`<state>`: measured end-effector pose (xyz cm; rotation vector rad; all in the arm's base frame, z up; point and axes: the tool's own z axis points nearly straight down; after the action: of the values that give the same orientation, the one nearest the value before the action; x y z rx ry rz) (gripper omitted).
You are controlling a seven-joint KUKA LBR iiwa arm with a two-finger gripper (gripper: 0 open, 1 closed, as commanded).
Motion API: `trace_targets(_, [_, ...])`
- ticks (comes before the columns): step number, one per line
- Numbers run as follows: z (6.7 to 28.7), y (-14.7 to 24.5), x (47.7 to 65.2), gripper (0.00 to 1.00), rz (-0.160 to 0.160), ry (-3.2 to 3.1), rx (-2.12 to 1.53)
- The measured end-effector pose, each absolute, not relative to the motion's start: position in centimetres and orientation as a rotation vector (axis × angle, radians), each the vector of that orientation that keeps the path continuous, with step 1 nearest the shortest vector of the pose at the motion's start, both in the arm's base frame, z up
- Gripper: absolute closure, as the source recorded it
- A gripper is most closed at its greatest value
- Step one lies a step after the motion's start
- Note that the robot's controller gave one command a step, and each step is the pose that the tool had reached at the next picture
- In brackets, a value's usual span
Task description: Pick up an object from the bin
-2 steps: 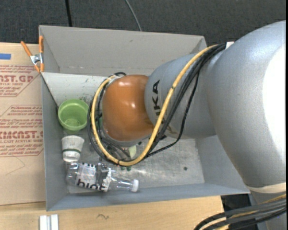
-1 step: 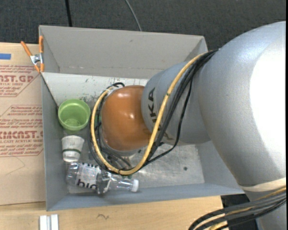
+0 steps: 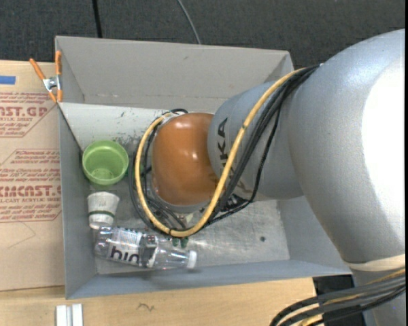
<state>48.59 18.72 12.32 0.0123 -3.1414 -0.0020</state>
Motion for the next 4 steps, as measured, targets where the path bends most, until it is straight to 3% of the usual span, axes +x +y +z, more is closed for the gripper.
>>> trace_targets(1, [7.9, 18.1, 48.5, 0.00, -0.003, -3.141, -0.113])
trace_targets(2, [6.6, 18.0, 48.6, 1.00, -0.013, -3.141, -0.284])
trace_targets(4, [7.4, 17.9, 48.4, 1.00, -0.006, -3.131, -0.311])
